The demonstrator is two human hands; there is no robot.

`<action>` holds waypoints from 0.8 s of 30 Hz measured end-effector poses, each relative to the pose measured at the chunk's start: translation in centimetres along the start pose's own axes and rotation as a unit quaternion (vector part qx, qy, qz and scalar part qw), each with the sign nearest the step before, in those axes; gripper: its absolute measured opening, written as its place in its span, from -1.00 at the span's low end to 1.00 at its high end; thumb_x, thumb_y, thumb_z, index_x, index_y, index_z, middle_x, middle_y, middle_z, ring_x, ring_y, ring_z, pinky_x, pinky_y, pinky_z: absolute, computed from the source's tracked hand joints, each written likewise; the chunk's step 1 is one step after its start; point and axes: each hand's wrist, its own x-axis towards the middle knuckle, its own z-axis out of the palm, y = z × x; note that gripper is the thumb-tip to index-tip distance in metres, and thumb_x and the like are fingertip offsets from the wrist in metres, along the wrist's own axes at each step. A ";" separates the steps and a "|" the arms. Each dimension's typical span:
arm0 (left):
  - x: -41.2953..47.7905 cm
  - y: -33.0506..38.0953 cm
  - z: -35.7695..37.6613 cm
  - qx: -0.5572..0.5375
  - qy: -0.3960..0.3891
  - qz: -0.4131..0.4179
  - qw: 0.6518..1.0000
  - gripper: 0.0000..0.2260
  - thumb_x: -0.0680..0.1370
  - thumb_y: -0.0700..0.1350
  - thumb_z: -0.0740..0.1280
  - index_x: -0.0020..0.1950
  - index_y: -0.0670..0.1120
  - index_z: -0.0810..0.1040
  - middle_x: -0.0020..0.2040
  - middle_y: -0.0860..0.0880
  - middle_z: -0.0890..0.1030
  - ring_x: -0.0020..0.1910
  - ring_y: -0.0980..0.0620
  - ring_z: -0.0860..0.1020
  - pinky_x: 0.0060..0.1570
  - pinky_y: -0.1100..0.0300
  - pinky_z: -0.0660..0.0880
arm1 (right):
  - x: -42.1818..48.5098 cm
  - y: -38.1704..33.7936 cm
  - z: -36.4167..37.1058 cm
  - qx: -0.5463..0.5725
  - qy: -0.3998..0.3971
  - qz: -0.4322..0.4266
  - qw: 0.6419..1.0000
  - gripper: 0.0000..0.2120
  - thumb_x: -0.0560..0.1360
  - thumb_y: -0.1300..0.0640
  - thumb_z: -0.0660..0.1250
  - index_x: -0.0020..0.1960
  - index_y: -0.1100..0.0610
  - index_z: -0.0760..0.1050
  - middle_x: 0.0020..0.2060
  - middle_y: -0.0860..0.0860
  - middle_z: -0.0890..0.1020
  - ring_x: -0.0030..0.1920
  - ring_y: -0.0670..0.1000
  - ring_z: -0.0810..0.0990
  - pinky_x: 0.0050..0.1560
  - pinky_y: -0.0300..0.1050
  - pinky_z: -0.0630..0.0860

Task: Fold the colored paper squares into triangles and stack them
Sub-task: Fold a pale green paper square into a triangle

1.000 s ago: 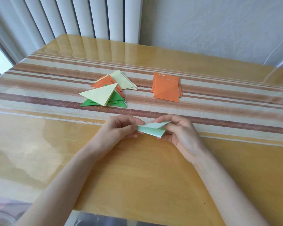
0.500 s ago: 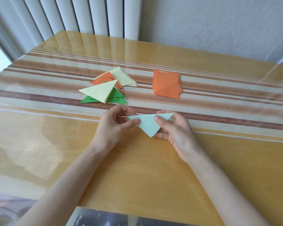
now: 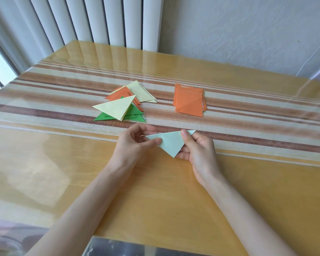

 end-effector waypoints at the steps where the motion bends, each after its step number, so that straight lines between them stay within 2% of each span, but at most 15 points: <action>1: 0.1 0.0 0.0 -0.013 -0.001 -0.008 1.000 -0.79 0.38 -0.30 0.50 -0.04 -0.11 0.59 -0.24 0.09 0.64 -0.28 0.12 0.56 -0.21 0.29 0.49 | 0.0 0.1 0.0 0.001 0.002 -0.003 1.000 -0.77 0.60 0.15 0.24 0.02 0.31 0.57 -0.12 0.16 0.70 -0.14 0.08 0.69 -0.26 -0.13 0.61; 4: 0.0 0.2 -0.1 -0.068 -0.010 -0.034 0.997 -0.73 0.33 -0.07 0.47 -0.02 -0.14 0.62 -0.19 0.02 0.69 -0.20 0.08 0.65 -0.14 0.29 0.56 | 0.1 0.2 0.1 0.011 0.011 -0.014 1.000 -0.79 0.59 0.15 0.24 -0.03 0.27 0.55 -0.16 0.11 0.70 -0.16 0.06 0.68 -0.22 -0.11 0.61; 6: -0.1 0.4 -0.1 -0.076 -0.018 -0.047 0.996 -0.73 0.33 -0.02 0.44 -0.06 -0.15 0.64 -0.15 -0.08 0.71 -0.15 0.00 0.68 -0.14 0.26 0.59 | 0.1 0.3 0.1 0.025 0.016 -0.018 0.999 -0.82 0.59 0.14 0.24 -0.06 0.23 0.55 -0.17 0.08 0.69 -0.16 0.04 0.68 -0.20 -0.10 0.61; 11: 0.0 0.9 -0.4 -0.062 0.021 -0.033 0.997 -0.95 0.45 -0.22 0.42 -0.17 -0.19 0.61 -0.31 -0.03 0.68 -0.29 0.10 0.66 -0.26 0.33 0.57 | -0.1 -0.3 0.1 0.077 -0.027 -0.008 0.997 -0.83 0.48 0.16 0.34 0.01 0.24 0.54 -0.10 0.14 0.68 -0.09 0.06 0.67 -0.23 -0.12 0.60; 14: -0.1 1.3 -0.8 -0.023 0.020 0.018 0.999 -0.96 0.49 -0.24 0.40 -0.17 -0.16 0.62 -0.32 0.02 0.68 -0.31 0.13 0.65 -0.27 0.35 0.54 | 0.1 -0.7 1.1 0.084 -0.053 0.024 0.995 -0.81 0.38 0.16 0.42 -0.03 0.16 0.53 -0.14 0.12 0.65 -0.14 0.03 0.64 -0.31 -0.16 0.56; 16: 0.0 1.6 -1.5 0.022 0.016 0.047 0.999 -0.94 0.50 -0.23 0.39 -0.18 -0.13 0.61 -0.30 0.04 0.69 -0.28 0.13 0.66 -0.27 0.34 0.54 | 0.4 -0.8 2.2 0.049 -0.035 0.025 0.998 -0.93 0.41 0.22 0.44 -0.13 0.15 0.56 -0.18 0.12 0.65 -0.16 0.04 0.63 -0.31 -0.15 0.55; 18: 0.3 1.9 -2.9 0.048 0.035 0.060 0.996 -0.91 0.51 -0.23 0.38 -0.19 -0.12 0.61 -0.32 0.07 0.68 -0.29 0.14 0.65 -0.29 0.34 0.53 | 1.0 -0.9 3.4 0.008 -0.031 0.010 0.999 -0.96 0.44 0.27 0.43 -0.16 0.17 0.60 -0.19 0.16 0.66 -0.17 0.05 0.64 -0.27 -0.12 0.59; 20: 0.6 2.0 -4.7 0.070 0.063 0.073 0.993 -0.89 0.52 -0.24 0.38 -0.19 -0.10 0.60 -0.33 0.08 0.67 -0.29 0.14 0.65 -0.31 0.34 0.52 | 1.6 -1.0 4.6 -0.046 -0.051 -0.028 0.997 -0.93 0.47 0.28 0.41 -0.17 0.17 0.62 -0.20 0.14 0.67 -0.22 0.02 0.63 -0.25 -0.13 0.62; 24: 1.7 2.6 -7.7 0.115 0.109 0.088 0.983 -0.88 0.54 -0.25 0.36 -0.16 -0.08 0.59 -0.28 0.06 0.66 -0.28 0.16 0.65 -0.34 0.34 0.51 | 3.1 -1.3 7.6 -0.198 -0.054 -0.131 0.970 -0.85 0.49 0.21 0.40 -0.23 0.03 0.59 -0.25 -0.04 0.66 -0.28 -0.10 0.60 -0.32 -0.20 0.55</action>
